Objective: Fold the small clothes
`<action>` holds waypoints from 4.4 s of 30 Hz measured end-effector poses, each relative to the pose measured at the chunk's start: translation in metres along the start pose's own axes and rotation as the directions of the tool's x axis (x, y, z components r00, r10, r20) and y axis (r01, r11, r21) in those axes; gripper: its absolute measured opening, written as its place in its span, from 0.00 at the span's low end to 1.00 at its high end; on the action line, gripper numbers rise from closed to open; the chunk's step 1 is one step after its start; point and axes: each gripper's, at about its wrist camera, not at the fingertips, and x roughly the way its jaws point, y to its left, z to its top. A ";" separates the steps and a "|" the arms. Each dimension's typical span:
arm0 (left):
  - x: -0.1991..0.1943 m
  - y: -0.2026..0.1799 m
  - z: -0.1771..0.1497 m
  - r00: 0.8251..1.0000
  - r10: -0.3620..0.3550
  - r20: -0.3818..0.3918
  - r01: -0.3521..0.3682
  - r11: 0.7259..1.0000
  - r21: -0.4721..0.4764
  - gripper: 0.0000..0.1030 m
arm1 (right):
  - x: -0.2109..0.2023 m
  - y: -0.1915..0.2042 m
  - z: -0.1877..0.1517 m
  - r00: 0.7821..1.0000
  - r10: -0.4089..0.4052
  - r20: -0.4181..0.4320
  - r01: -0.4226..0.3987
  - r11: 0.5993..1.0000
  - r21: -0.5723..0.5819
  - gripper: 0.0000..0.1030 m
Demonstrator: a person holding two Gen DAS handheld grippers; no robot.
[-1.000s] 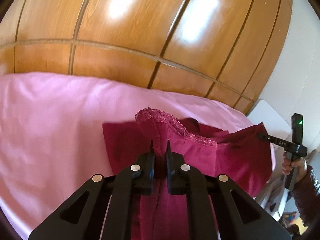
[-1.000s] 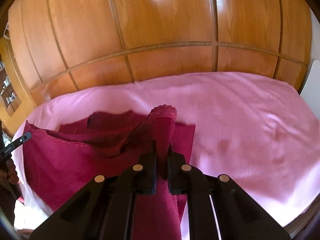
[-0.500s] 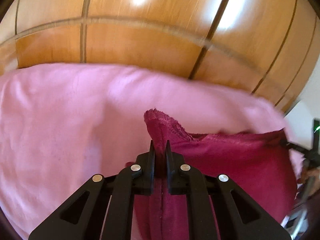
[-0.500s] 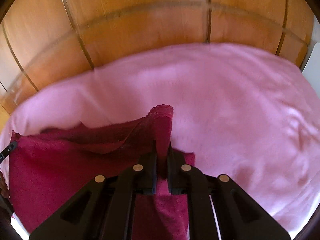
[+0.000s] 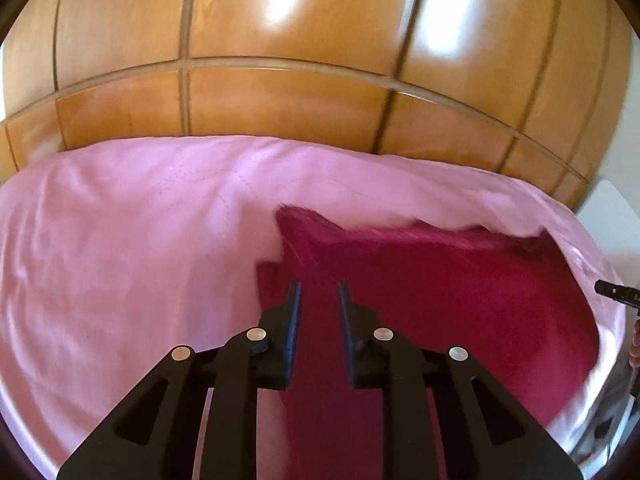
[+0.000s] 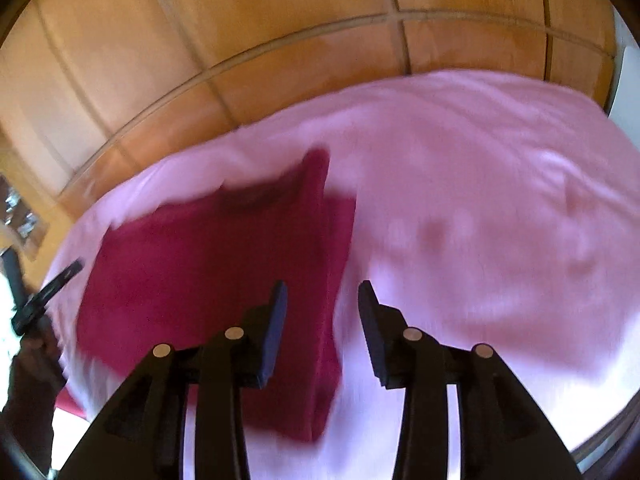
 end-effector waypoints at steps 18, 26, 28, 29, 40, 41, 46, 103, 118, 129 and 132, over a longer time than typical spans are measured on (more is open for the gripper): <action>0.005 -0.033 -0.063 0.990 -0.060 -0.127 0.073 0.993 0.096 0.17 | -0.003 0.028 -0.061 0.993 0.002 -0.118 -0.028 0.975 -0.220 0.06; -0.001 -0.029 -0.066 0.990 -0.061 -0.131 0.074 0.992 0.099 0.17 | 0.018 -0.009 -0.077 0.985 -0.038 -0.165 0.020 0.994 -0.108 0.02; -0.013 -0.021 -0.066 0.988 -0.093 -0.121 0.101 0.993 0.063 0.17 | 0.011 -0.012 -0.080 0.982 -0.098 -0.161 0.081 0.990 -0.113 0.06; -0.020 -0.014 -0.066 0.988 -0.101 -0.114 0.106 0.994 0.039 0.17 | 0.006 -0.016 -0.079 0.982 -0.103 -0.158 0.090 0.992 -0.088 0.13; -0.073 0.067 -0.083 0.985 -0.164 -0.046 0.146 0.953 -0.265 0.55 | -0.002 0.079 -0.028 0.989 -0.104 0.101 0.123 0.972 -0.201 0.68; -0.074 0.067 -0.085 0.982 -0.184 -0.047 0.165 0.949 -0.268 0.55 | 0.006 0.091 -0.024 0.989 -0.103 0.109 0.126 0.966 -0.224 0.69; -0.058 0.049 -0.092 0.955 -0.284 -0.086 0.253 0.932 -0.260 0.55 | 0.046 0.112 -0.016 0.977 -0.181 0.115 0.206 0.942 -0.266 0.69; 0.009 -0.044 -0.003 0.983 0.166 0.072 -0.171 0.983 0.061 0.24 | 0.083 0.076 -0.046 0.969 -0.183 0.166 0.204 0.971 -0.121 0.78; 0.040 -0.054 -0.003 0.985 0.168 0.028 -0.170 0.978 0.121 0.41 | 0.085 0.077 -0.047 0.967 -0.182 0.179 0.205 0.971 -0.122 0.79; 0.068 -0.027 -0.022 0.983 0.180 -0.046 -0.178 0.983 0.052 0.46 | 0.085 0.078 -0.047 0.967 -0.184 0.178 0.207 0.971 -0.121 0.79; 0.067 -0.026 -0.024 0.984 0.176 -0.040 -0.175 0.984 0.035 0.46 | 0.085 0.077 -0.045 0.968 -0.183 0.170 0.205 0.971 -0.122 0.79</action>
